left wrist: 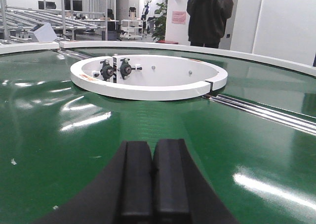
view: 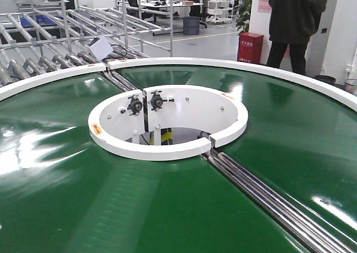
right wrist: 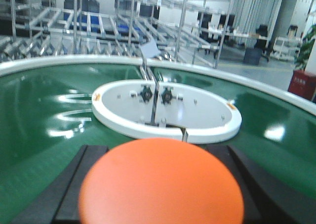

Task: Grab orange capacitor from left shelf to right conveyor
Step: 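Drive up to the round green conveyor and stop beside it, then lower the held cylinder onto the green belt with the right gripper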

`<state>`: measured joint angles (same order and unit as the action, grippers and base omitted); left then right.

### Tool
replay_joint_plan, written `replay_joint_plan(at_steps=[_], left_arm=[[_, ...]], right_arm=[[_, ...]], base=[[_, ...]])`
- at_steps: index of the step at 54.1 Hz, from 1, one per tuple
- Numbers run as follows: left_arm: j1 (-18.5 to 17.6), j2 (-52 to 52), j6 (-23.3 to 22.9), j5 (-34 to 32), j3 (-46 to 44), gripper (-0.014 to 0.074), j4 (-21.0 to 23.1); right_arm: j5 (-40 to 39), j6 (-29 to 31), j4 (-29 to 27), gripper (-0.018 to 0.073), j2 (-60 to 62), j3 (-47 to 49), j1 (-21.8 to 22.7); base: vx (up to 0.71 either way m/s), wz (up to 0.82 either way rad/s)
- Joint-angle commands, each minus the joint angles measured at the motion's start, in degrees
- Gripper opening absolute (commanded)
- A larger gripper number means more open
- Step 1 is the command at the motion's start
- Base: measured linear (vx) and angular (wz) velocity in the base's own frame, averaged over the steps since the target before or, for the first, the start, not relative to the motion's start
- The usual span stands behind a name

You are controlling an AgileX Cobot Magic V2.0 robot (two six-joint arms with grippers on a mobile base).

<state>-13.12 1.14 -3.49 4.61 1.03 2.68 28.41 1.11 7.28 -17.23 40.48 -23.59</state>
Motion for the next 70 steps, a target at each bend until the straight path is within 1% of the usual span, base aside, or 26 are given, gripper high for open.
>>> replay_joint_plan(at_steps=[1,7,12,17,25,36,37,48,53,56,60,70], left_arm=[[-0.44,0.2,-0.32,-4.61,-1.71,-0.0006,0.27],[-0.44,0.2,-0.32,-4.61,-1.71,-0.0006,0.27],[-0.44,0.2,-0.32,-4.61,-1.71,-0.0006,0.27],[-0.44,0.2,-0.32,-4.61,-1.71,-0.0006,0.27],[-0.44,0.2,-0.32,-4.61,-1.71,-0.0006,0.27],[-0.44,0.2,-0.32,-4.61,-1.71,-0.0006,0.27],[-0.44,0.2,-0.32,-4.61,-1.71,-0.0006,0.27],[-0.44,0.2,-0.32,-4.61,-1.71,-0.0006,0.27],[-0.44,0.2,-0.32,-4.61,-1.71,-0.0006,0.27],[-0.44,0.2,-0.32,-4.61,-1.71,-0.0006,0.27],[-0.44,0.2,-0.32,-4.61,-1.71,-0.0006,0.27],[-0.44,0.2,-0.32,-4.61,-1.71,-0.0006,0.27]], right_arm=[[-10.54,-0.62,-0.09,-0.0008,-1.17,1.33,0.08],[-19.85,-1.53,0.14,-0.0008,-5.55,0.02,0.08],[-27.04,-1.53,0.14,-0.0008,-12.8,-0.19,0.08],[-34.06,-1.85,-0.04,-0.0008,-22.8,-0.19,0.08],[-47.04,-4.32,-0.88,-0.0008,-38.74,-0.19,0.08],[-66.08,-3.2,-1.25,-0.0008,-59.96,-0.19,0.08],[-66.76,-3.05,-1.25,-0.0008,-61.41,-0.19,0.08],[-89.68,-2.86,-1.25,-0.0008,-81.84,-0.19,0.08],[-97.51,-2.91,-1.25,-0.0008,-88.51,-0.19,0.08],[-100.36,-2.91,-1.25,-0.0008,-91.75,-0.19,0.08],[-102.12,-2.91,-1.25,-0.0008,-94.22,-0.19,0.08],[-102.63,-2.91,-2.08,-0.0006,-97.86,-0.19,0.08]], base=[[0.0,0.0],[0.0,0.0],[0.0,0.0],[0.0,0.0],[0.0,0.0],[0.0,0.0],[0.0,0.0],[0.0,0.0],[0.0,0.0],[0.0,0.0],[0.0,0.0],[0.0,0.0]])
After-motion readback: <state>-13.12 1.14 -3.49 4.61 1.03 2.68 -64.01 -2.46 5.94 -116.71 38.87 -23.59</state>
